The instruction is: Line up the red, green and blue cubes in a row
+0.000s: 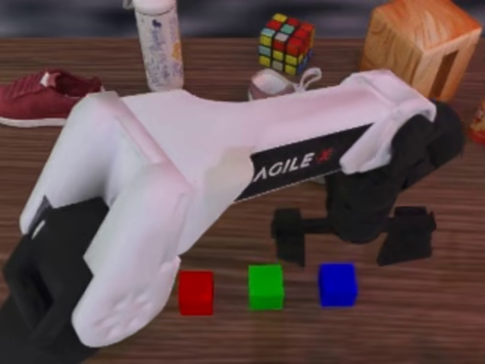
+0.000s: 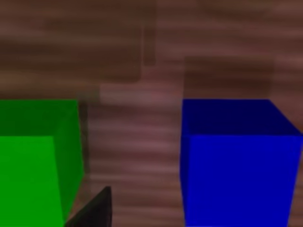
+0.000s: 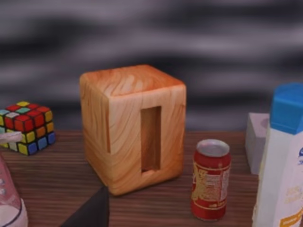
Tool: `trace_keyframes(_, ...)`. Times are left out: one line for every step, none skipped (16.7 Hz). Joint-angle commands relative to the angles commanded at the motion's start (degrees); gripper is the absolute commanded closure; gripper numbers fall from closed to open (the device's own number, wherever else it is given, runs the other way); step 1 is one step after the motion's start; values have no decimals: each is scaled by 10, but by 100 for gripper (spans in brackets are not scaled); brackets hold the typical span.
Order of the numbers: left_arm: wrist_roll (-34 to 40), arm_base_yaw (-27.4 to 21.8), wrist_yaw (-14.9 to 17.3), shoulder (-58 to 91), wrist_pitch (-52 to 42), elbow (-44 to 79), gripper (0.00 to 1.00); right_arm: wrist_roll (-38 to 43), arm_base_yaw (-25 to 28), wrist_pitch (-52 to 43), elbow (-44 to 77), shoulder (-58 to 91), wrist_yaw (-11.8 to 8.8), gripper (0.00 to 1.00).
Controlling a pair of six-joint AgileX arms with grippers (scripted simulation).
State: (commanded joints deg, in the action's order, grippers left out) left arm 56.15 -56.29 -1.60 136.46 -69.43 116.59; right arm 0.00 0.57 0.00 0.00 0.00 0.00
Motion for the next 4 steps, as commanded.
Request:
trace_keyframes(1, 2, 0, -4, -21, 15, 0, 0, 0, 0, 0, 0, 0, 0)
trace_keyframes(1, 3, -1, -8, -35, 27, 0, 0, 0, 0, 0, 0, 0, 0)
trace_keyframes(2, 4, -1, -12, -44, 35, 0, 0, 0, 0, 0, 0, 0, 0)
trace_keyframes(2, 5, -1, -13, -46, 37, 0, 0, 0, 0, 0, 0, 0, 0)
